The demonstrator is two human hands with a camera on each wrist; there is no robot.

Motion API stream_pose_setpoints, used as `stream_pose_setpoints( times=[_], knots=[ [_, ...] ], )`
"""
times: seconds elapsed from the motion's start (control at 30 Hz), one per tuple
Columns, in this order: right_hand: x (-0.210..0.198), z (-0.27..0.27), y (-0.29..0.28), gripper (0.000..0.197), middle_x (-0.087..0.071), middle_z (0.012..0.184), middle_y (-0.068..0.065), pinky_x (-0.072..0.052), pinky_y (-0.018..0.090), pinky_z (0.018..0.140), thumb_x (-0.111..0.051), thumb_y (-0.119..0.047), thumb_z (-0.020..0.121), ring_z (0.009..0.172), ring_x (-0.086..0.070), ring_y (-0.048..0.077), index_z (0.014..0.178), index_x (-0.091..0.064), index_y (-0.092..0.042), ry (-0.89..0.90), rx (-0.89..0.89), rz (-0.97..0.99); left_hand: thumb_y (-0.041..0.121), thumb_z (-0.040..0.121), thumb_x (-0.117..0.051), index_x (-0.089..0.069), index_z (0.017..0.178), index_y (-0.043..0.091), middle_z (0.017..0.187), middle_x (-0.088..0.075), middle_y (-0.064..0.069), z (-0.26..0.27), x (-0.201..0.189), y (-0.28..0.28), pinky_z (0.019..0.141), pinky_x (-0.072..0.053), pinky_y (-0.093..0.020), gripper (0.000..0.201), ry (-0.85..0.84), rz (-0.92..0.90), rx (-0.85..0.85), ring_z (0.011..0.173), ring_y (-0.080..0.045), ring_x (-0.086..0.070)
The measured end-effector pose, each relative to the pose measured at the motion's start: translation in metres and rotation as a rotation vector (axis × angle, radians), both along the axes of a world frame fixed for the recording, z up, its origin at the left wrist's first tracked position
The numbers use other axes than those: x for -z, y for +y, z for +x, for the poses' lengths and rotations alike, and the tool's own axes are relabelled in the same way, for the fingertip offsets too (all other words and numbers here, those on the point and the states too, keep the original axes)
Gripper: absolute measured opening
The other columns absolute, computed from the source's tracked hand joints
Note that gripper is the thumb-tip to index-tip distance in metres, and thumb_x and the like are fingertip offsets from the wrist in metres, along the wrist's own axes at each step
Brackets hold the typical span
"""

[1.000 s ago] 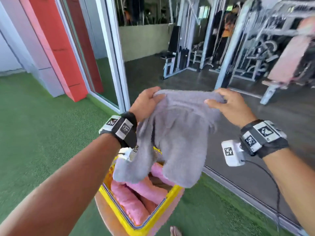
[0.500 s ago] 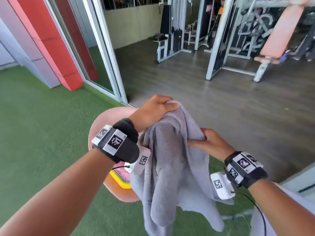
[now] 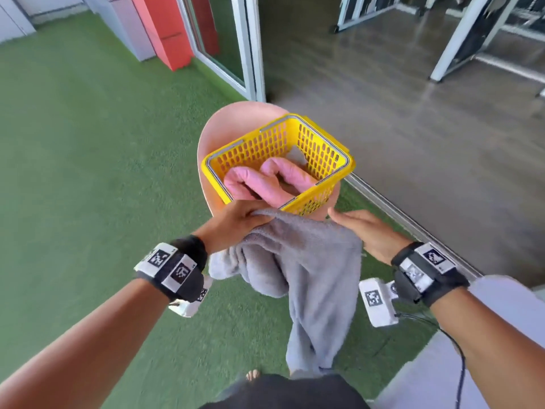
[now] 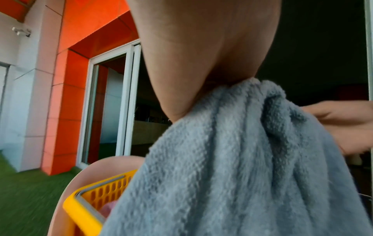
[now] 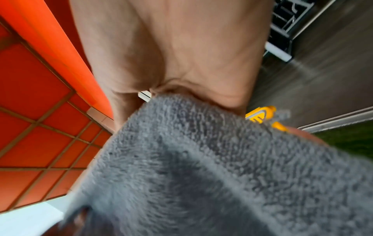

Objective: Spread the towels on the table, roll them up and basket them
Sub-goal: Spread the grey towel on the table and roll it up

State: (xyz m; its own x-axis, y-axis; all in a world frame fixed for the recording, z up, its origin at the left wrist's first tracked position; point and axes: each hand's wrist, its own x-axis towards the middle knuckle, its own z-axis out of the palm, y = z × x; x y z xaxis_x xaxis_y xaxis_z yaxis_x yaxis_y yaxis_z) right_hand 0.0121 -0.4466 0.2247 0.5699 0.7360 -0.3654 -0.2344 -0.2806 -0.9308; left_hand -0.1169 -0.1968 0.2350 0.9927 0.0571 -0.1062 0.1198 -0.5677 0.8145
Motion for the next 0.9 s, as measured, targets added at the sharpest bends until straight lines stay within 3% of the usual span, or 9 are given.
stream_pose_setpoints(
  times=[0.1, 0.23, 0.33, 0.4, 0.57, 0.63, 0.73, 0.8, 0.9],
  knots=[
    [-0.018, -0.024, 0.035, 0.036, -0.071, 0.097, 0.005, -0.039, 0.037, 0.097, -0.075, -0.042, 0.075, 0.094, -0.06, 0.013, 0.091, -0.074, -0.009, -0.121, -0.027, 0.08, 0.05, 0.081, -0.065, -0.065, 0.118, 0.019, 0.104, -0.07, 0.004, -0.043, 0.01, 0.009, 0.095, -0.049, -0.04, 0.048, 0.141, -0.131, 0.051, 0.094, -0.006, -0.059],
    [-0.061, -0.055, 0.089, 0.012, -0.067, 0.081, -0.008, -0.042, 0.017, 0.078, -0.069, -0.026, 0.085, 0.08, -0.058, 0.0, 0.086, -0.072, -0.014, -0.245, -0.143, 0.149, 0.04, 0.094, -0.051, -0.055, 0.131, 0.024, 0.128, -0.061, 0.012, -0.068, -0.004, 0.027, 0.102, -0.038, -0.023, 0.04, 0.137, -0.482, -0.066, 0.122, -0.002, -0.052],
    [-0.086, -0.076, 0.122, 0.005, -0.065, 0.08, -0.015, -0.037, 0.012, 0.083, -0.066, -0.02, 0.089, 0.085, -0.057, -0.01, 0.086, -0.069, -0.018, -0.366, -0.162, 0.21, 0.028, 0.093, -0.046, -0.065, 0.108, 0.014, 0.108, -0.071, 0.005, -0.069, -0.019, 0.035, 0.085, -0.047, -0.017, 0.028, 0.16, -0.728, -0.161, 0.102, -0.006, -0.065],
    [-0.099, -0.085, 0.135, 0.005, -0.065, 0.082, -0.015, -0.037, 0.011, 0.083, -0.063, -0.016, 0.09, 0.086, -0.057, -0.006, 0.086, -0.067, -0.016, -0.43, -0.169, 0.247, 0.024, 0.091, -0.05, -0.067, 0.1, 0.012, 0.1, -0.072, 0.003, -0.069, -0.027, 0.039, 0.08, -0.048, -0.019, 0.022, 0.127, -0.761, -0.173, 0.092, -0.007, -0.066],
    [-0.12, -0.095, 0.149, 0.006, -0.061, 0.075, -0.015, -0.036, 0.005, 0.069, -0.063, -0.004, 0.088, 0.072, -0.053, -0.006, 0.094, -0.06, -0.002, -0.555, -0.225, 0.286, 0.033, 0.09, -0.051, -0.047, 0.123, 0.011, 0.118, -0.05, -0.014, -0.07, -0.046, 0.059, 0.082, -0.04, -0.03, 0.039, 0.061, -0.95, -0.125, 0.098, -0.018, -0.051],
    [-0.124, -0.097, 0.152, 0.008, -0.059, 0.07, -0.017, -0.035, 0.006, 0.065, -0.065, -0.005, 0.088, 0.066, -0.051, -0.008, 0.094, -0.059, -0.003, -0.61, -0.226, 0.26, 0.028, 0.09, -0.05, -0.046, 0.121, 0.009, 0.116, -0.043, -0.017, -0.068, -0.056, 0.065, 0.081, -0.038, -0.031, 0.037, 0.012, -0.871, -0.074, 0.098, -0.023, -0.044],
    [-0.123, -0.095, 0.158, 0.011, -0.06, 0.078, -0.012, -0.038, 0.01, 0.071, -0.067, -0.009, 0.088, 0.072, -0.056, -0.005, 0.095, -0.059, -0.006, -0.632, -0.143, 0.253, 0.017, 0.087, -0.052, -0.052, 0.089, 0.01, 0.089, -0.045, -0.008, -0.065, -0.076, 0.074, 0.068, -0.034, -0.025, 0.007, -0.122, -0.658, -0.056, 0.083, -0.015, -0.041],
    [-0.118, -0.095, 0.16, 0.018, -0.067, 0.089, -0.006, -0.043, 0.013, 0.08, -0.064, -0.022, 0.091, 0.085, -0.061, -0.005, 0.096, -0.062, -0.004, -0.595, -0.109, 0.232, 0.015, 0.09, -0.052, -0.052, 0.081, 0.014, 0.078, -0.041, -0.003, -0.063, -0.091, 0.083, 0.063, -0.027, -0.031, 0.01, -0.252, -0.518, -0.056, 0.073, -0.017, -0.035],
    [-0.112, -0.102, 0.167, 0.048, -0.069, 0.115, 0.007, -0.044, 0.035, 0.103, -0.051, -0.043, 0.094, 0.114, -0.06, 0.012, 0.107, -0.066, 0.0, -0.492, -0.104, 0.208, 0.012, 0.094, -0.053, -0.056, 0.087, 0.005, 0.08, -0.047, -0.009, -0.058, -0.12, 0.092, 0.07, -0.028, -0.034, 0.01, -0.409, -0.328, -0.067, 0.076, -0.02, -0.038]
  ],
)
